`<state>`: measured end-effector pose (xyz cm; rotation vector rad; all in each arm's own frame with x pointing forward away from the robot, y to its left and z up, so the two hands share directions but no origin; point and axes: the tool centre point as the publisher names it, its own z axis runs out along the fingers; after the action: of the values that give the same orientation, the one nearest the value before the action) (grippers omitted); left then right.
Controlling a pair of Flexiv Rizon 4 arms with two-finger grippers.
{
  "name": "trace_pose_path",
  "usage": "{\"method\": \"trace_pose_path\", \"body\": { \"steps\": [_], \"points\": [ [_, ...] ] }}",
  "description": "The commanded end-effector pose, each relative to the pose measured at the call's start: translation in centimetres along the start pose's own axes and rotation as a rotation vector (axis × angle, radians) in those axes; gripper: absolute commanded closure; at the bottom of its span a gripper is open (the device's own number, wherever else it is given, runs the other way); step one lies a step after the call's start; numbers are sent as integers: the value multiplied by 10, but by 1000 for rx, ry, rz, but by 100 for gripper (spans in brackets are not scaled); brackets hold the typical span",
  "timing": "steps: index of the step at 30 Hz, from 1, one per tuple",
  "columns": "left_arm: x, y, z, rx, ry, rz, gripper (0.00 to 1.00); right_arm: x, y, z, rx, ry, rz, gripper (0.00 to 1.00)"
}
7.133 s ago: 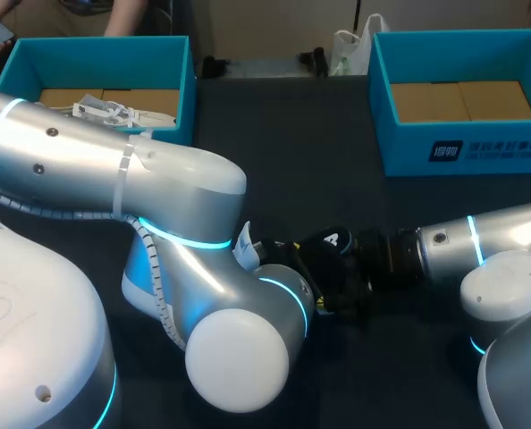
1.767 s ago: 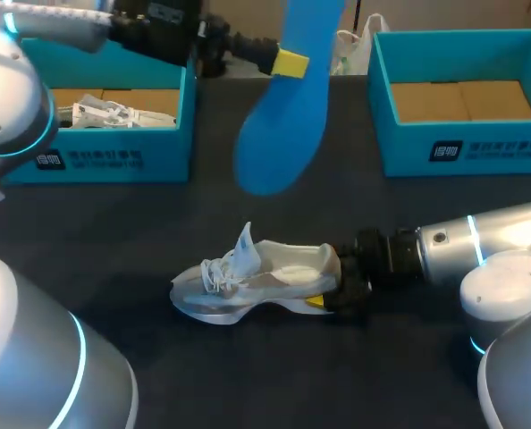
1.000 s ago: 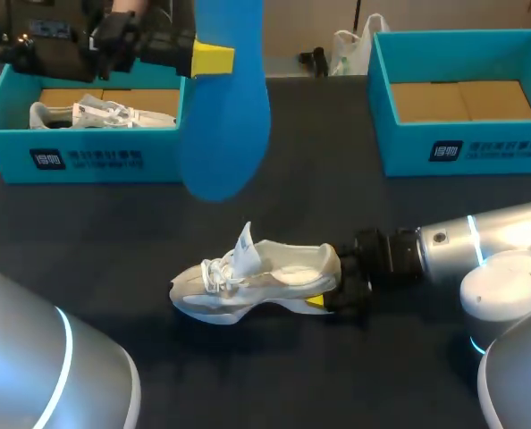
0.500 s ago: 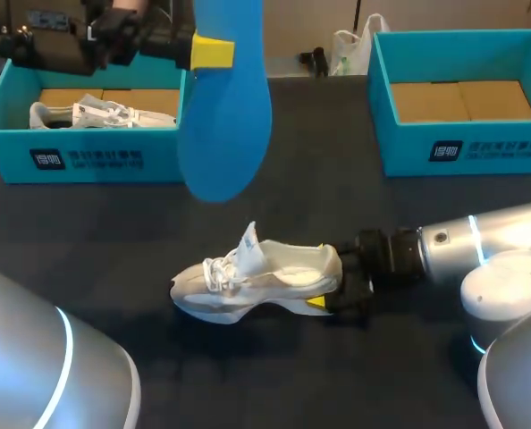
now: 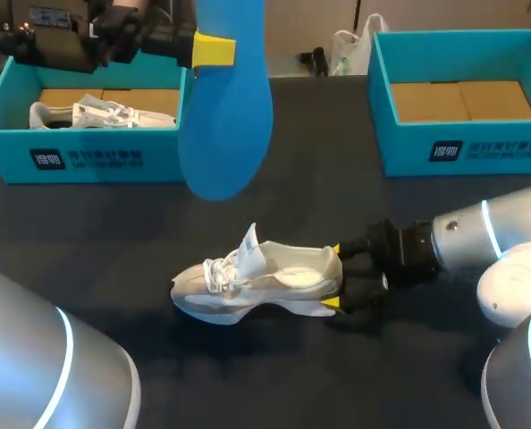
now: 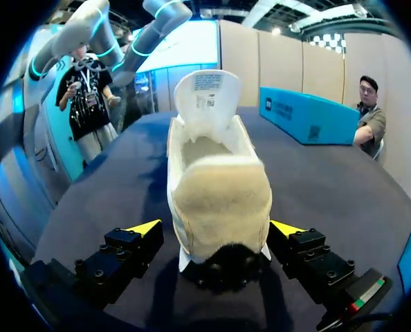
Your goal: Take the shoe out of the shoebox, open the shoe tongue, remove and reinsert the insole, then place the shoe into the shoebox
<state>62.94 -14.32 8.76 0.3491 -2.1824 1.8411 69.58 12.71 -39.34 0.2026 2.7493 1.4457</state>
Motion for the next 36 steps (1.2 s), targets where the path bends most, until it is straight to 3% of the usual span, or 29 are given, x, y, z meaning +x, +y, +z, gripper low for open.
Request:
{"method": "trace_pose_path", "body": {
  "steps": [1, 8, 16, 27, 36],
  "points": [
    [-1, -2, 2, -3, 1, 0, 100, -4, 17, -2, 402, 23, 56, 0],
    [-1, -2, 2, -3, 1, 0, 100, -1, 29, -2, 636, 24, 87, 0],
    [-1, -2, 2, -3, 1, 0, 100, 2, 44, -3, 830, -30, 53, 0],
    [-1, -2, 2, -3, 1, 0, 100, 6, 46, -6, 946, -15, 59, 0],
    [-1, -2, 2, -3, 1, 0, 100, 15, 56, -8, 1018, -65, 55, 0]
  ]
}}
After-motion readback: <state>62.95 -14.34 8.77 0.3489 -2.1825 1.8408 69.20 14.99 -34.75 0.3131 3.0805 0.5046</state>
